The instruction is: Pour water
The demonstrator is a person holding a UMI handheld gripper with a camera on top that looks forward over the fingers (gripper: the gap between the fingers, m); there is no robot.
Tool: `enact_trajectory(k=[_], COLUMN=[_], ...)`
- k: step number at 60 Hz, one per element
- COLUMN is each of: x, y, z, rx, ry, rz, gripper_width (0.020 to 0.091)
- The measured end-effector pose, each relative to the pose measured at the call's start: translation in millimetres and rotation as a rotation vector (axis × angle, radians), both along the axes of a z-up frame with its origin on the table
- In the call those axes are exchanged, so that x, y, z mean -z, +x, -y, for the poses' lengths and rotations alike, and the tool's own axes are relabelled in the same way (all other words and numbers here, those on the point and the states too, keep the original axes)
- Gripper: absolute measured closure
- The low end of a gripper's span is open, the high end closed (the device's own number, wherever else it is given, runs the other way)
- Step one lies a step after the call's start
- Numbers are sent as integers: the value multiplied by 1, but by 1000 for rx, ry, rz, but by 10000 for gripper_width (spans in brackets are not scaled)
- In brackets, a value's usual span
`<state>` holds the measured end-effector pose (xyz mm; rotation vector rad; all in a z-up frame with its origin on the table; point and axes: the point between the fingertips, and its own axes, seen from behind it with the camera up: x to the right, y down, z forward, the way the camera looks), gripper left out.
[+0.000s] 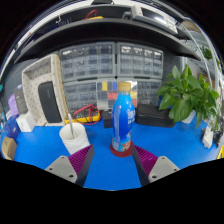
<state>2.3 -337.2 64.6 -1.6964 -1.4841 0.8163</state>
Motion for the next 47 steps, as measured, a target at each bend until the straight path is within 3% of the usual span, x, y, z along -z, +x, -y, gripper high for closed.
enact_trajectory(k=[18, 31, 47], x=[-99, -130, -138], y=[24, 38, 43], z=[43, 74, 72], rx=[-9, -49, -57], ry=[35, 11, 27], rz=[-70, -77, -75], gripper_width=[334, 330, 337])
